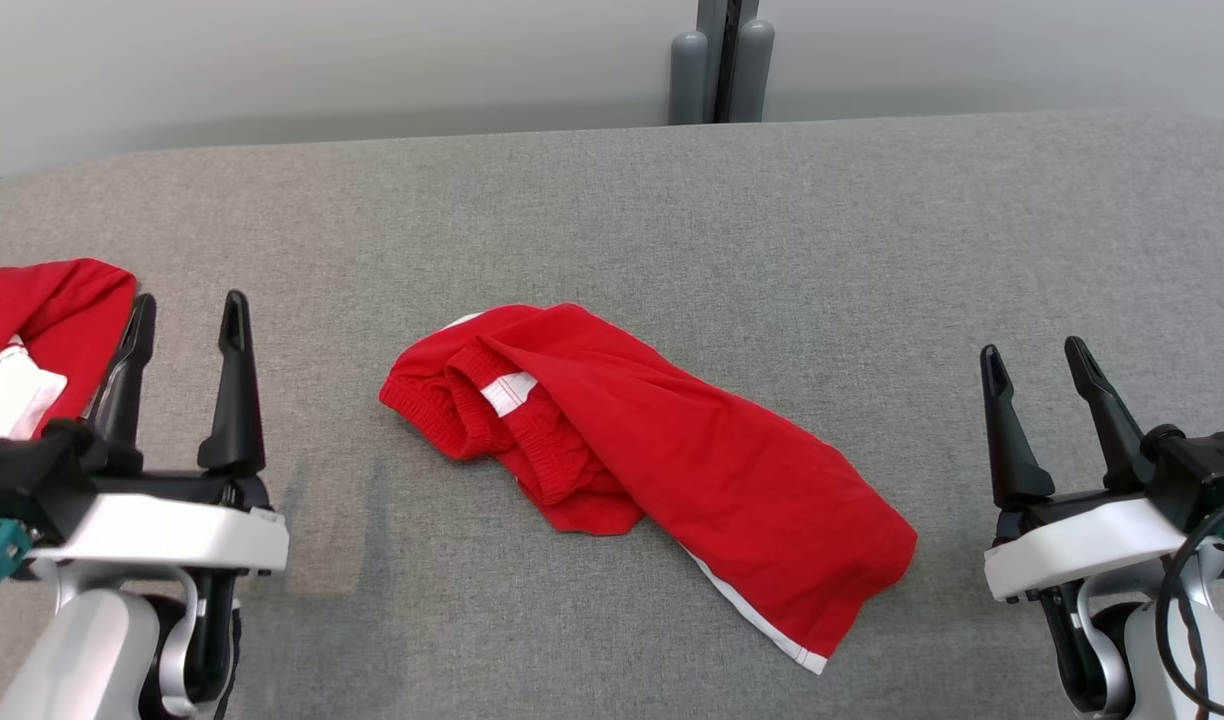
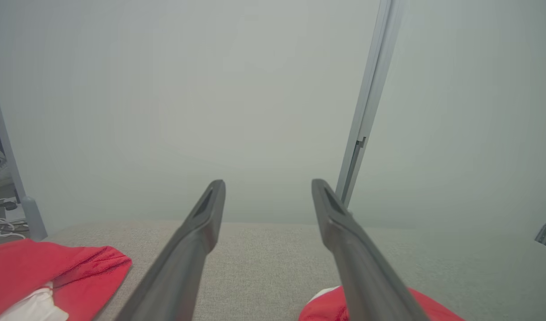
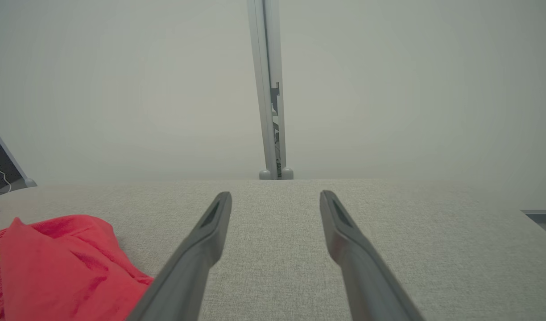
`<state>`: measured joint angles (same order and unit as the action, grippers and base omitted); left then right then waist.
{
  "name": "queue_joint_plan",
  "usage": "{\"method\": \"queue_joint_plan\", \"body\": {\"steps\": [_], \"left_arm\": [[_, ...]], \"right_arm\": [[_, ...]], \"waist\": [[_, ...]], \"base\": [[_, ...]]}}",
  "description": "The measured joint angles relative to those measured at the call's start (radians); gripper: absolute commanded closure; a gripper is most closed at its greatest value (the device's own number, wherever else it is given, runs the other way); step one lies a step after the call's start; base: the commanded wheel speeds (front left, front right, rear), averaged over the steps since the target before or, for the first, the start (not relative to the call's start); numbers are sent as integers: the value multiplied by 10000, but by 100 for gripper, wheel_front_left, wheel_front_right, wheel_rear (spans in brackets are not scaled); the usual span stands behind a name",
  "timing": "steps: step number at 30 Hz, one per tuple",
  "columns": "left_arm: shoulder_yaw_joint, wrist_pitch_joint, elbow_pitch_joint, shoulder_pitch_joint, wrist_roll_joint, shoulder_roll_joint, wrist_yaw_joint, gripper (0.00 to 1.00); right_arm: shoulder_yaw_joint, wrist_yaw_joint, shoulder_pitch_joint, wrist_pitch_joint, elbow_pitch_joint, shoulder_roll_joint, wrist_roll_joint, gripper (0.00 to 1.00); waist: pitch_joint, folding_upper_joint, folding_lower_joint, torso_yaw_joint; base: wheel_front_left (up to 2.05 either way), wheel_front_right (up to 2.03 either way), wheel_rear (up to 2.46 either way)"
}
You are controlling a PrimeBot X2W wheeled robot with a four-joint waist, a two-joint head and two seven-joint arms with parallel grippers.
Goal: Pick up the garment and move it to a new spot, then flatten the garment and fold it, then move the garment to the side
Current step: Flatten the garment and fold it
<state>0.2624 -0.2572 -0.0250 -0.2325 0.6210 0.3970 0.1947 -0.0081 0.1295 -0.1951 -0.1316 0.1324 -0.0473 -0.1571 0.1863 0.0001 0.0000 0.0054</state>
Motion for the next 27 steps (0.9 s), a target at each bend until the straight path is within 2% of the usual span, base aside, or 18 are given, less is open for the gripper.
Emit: {"method": "queue_joint_plan", "body": {"steps": [7, 17, 22, 27], "left_arm": [[96, -15, 293, 879, -625, 205, 25, 0], [314, 104, 460, 1180, -683, 263, 105, 0], [364, 171, 449, 1158, -679, 244, 151, 0], [430, 211, 334, 1058, -662, 192, 186, 0]], "right_arm": [[96, 0, 198, 163, -265, 0, 94, 0], [211, 0, 215, 282, -378, -12, 199, 0], [978, 0, 200, 579, -476, -146, 316, 0], [2347, 4, 569, 1231, -683, -483, 378, 0]], "waist": [[-18, 0, 0, -11], [-38, 0, 0, 110], [20, 0, 0, 131], [76, 0, 0, 203]], "base": [[0, 0, 0], [0, 0, 0], [0, 0, 0], [0, 0, 0]]}}
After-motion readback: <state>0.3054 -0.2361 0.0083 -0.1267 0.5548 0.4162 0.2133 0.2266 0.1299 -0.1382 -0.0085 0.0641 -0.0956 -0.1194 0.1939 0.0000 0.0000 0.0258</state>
